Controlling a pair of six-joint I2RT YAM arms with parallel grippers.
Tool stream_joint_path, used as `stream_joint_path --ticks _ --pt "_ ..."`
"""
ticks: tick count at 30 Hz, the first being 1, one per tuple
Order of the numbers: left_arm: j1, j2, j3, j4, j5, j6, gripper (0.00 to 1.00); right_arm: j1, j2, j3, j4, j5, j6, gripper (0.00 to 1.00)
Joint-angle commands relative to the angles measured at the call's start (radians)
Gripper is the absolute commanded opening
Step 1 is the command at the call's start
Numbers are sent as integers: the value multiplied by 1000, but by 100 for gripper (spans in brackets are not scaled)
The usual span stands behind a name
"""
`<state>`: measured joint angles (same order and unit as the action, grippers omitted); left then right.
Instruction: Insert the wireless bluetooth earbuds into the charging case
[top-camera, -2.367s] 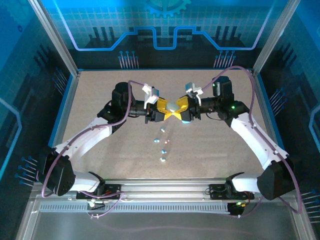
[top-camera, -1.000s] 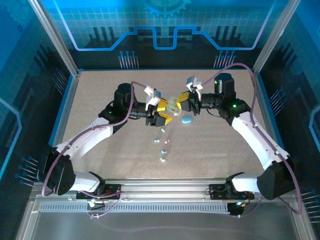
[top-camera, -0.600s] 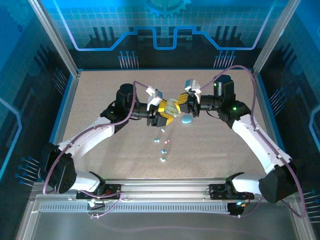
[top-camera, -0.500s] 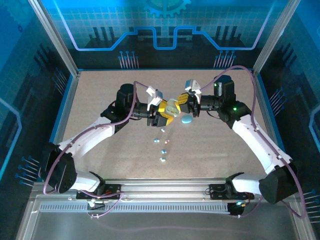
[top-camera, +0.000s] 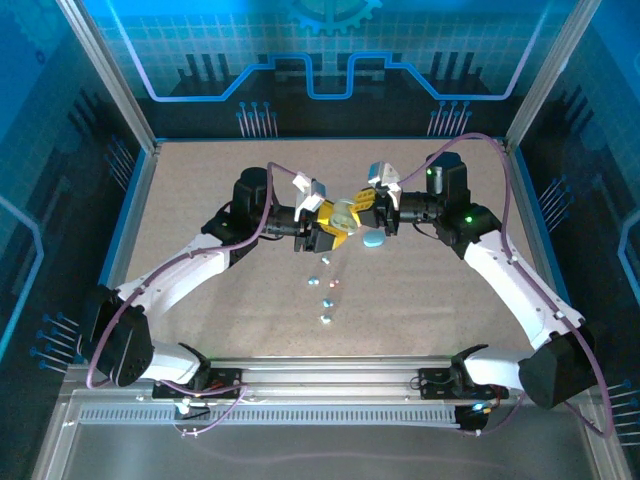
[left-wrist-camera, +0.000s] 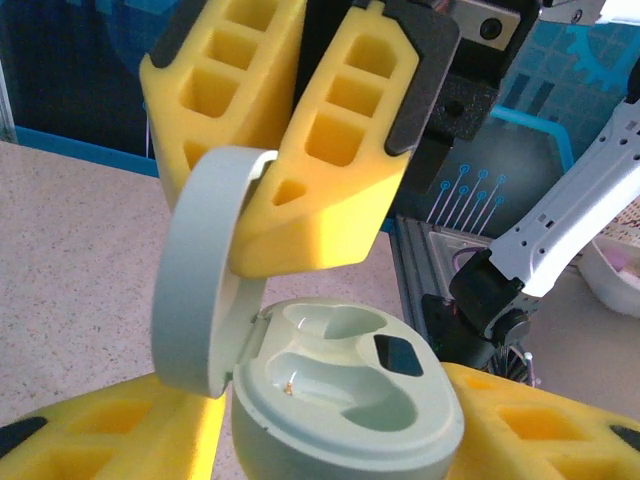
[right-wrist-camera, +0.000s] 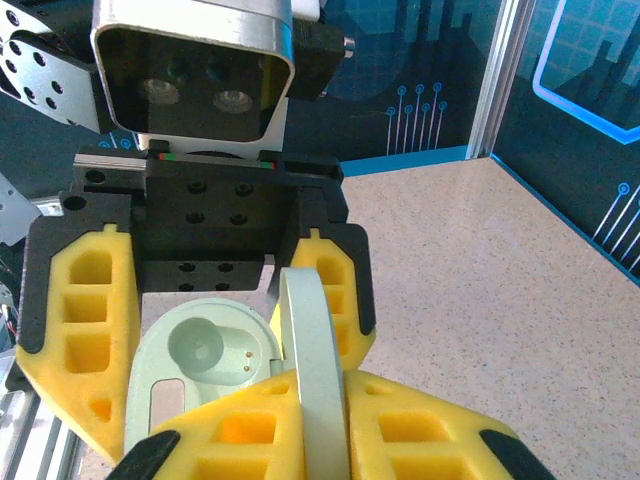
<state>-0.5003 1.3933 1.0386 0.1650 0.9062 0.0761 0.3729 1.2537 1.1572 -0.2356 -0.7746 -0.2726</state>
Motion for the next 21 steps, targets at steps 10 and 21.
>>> stream_joint_path --ticks 10,21 --pt "-5 10 34 2 5 5 37 18 -22 -5 -21 4 -28 19" --pt "-5 -16 -8 31 15 16 34 -22 79 136 -118 10 159 43"
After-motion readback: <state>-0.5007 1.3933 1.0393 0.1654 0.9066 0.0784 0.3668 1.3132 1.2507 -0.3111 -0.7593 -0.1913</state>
